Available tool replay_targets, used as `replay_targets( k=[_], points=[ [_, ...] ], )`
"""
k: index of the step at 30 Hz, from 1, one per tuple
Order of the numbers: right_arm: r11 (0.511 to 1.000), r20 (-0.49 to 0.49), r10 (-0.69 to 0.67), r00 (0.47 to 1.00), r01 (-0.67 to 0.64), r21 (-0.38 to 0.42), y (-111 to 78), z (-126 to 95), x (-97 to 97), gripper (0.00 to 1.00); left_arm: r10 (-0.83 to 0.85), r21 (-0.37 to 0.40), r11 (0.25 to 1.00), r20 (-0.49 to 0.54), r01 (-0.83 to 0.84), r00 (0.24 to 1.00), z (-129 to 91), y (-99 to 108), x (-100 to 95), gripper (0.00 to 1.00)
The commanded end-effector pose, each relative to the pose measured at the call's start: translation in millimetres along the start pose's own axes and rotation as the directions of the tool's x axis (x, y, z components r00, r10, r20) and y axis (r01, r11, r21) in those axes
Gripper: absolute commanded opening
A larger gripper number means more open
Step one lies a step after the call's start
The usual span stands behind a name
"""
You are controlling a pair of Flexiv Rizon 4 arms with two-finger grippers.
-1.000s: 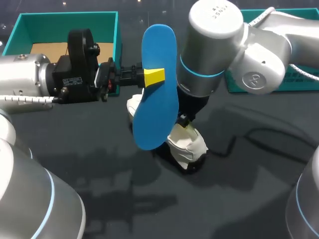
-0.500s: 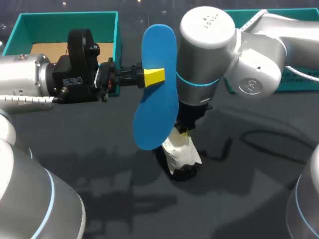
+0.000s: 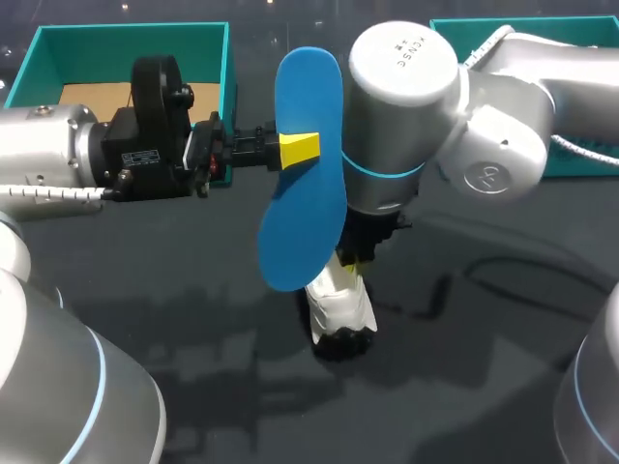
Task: Take the shoe out of the shoebox, open the shoe tongue, remove and reinsert the insole, then place the shoe into the shoebox
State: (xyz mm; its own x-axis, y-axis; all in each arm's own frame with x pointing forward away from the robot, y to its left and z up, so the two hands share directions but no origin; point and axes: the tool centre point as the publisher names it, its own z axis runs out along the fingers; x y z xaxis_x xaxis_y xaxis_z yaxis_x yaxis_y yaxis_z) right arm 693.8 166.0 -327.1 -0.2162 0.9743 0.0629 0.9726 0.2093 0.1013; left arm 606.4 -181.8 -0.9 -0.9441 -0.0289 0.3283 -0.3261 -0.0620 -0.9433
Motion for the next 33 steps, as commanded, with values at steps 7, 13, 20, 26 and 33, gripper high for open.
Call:
replay_targets(
  k=[7, 13, 20, 26, 33],
  points=[
    [0.997, -0.017, 0.076, 0.997, -0.076, 0.0, -6.8, -3.0, -7.3, 0.0, 0.0, 0.004, 1.0, 0.002, 0.0, 1.0, 1.7, 1.3, 1.0, 0.0],
    [0.997, -0.056, 0.077, 0.995, -0.076, 0.011, -5.0, 4.4, -9.5, 0.0, 0.0, 0.004, 1.0, 0.002, 0.0, 1.0, 1.7, 1.3, 1.0, 0.0],
    [0.998, -0.101, 0.065, 0.993, -0.062, 0.027, -1.4, 23.5, -12.1, 0.0, 0.0, 0.004, 1.0, 0.002, 0.0, 1.0, 1.7, 1.3, 1.0, 0.0],
    [0.998, -0.131, 0.061, 0.99, -0.056, 0.042, -1.3, 35.8, -13.1, 0.0, 0.0, 0.004, 1.0, 0.002, 0.0, 1.0, 1.7, 1.3, 1.0, 0.0],
    [0.997, -0.155, 0.055, 0.986, -0.046, 0.06, -2.2, 47.6, -14.8, 0.0, 0.0, 0.004, 1.0, 0.002, 0.0, 1.0, 1.7, 1.3, 1.0, 0.0]
  ],
)
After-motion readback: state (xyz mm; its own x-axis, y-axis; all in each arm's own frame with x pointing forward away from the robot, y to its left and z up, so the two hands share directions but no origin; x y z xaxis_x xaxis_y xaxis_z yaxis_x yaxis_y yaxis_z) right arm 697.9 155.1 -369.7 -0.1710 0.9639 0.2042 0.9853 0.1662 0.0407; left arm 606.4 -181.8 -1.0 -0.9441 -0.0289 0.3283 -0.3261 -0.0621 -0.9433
